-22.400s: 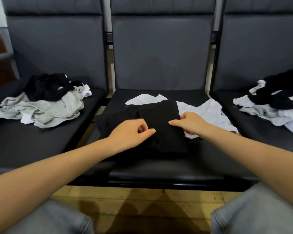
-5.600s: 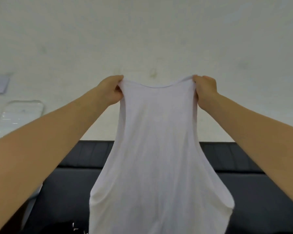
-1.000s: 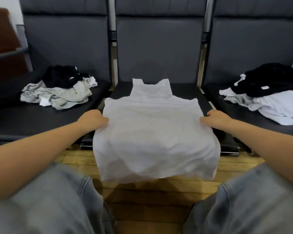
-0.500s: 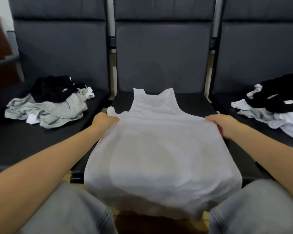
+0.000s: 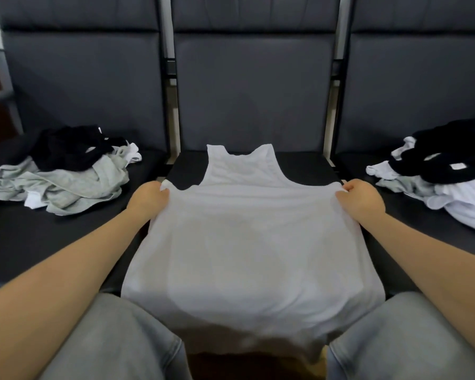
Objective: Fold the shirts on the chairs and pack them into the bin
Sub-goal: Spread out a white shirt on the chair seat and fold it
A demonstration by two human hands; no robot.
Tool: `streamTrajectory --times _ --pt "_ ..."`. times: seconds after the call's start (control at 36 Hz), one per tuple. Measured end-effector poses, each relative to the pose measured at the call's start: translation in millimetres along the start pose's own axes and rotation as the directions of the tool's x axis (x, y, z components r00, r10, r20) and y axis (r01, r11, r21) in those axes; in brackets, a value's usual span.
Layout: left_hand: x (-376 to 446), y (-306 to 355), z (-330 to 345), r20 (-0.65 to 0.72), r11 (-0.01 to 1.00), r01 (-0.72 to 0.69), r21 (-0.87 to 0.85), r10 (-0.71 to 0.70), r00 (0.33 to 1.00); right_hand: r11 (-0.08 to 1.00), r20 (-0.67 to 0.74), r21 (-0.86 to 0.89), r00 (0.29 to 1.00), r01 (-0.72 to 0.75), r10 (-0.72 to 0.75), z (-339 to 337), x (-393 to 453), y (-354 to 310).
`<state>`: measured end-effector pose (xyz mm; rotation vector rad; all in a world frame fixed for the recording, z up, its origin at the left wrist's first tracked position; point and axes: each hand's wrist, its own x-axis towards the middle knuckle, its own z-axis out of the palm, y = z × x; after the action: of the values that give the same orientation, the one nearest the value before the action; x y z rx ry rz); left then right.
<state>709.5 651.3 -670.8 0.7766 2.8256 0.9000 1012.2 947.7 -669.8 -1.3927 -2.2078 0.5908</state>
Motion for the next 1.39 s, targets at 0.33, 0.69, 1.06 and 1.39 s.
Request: streamTrajectory --times 0.33,0.69,1.06,1.39 --pt "11 50 4 -0.033 0.991 -0.131 0.033 0.132 0.991 0.976 0.047 -0.169 0.99 0.136 -0.13 5 15 -26" --pt "92 92 52 0.026 0.986 -0.145 -0.084 0.148 0.989 0.973 0.111 -0.13 0.978 0.191 -0.177 71 77 -114" --pt "196 105 105 -0.029 0.984 0.098 0.152 -0.095 0.995 0.979 0.085 -0.201 0.996 0.038 -0.021 156 155 -157" --pt "141 144 48 0.093 0.473 0.072 -0.878 0.022 0.995 0.698 0.145 0.71 0.989 -0.089 -0.022 73 121 -168"
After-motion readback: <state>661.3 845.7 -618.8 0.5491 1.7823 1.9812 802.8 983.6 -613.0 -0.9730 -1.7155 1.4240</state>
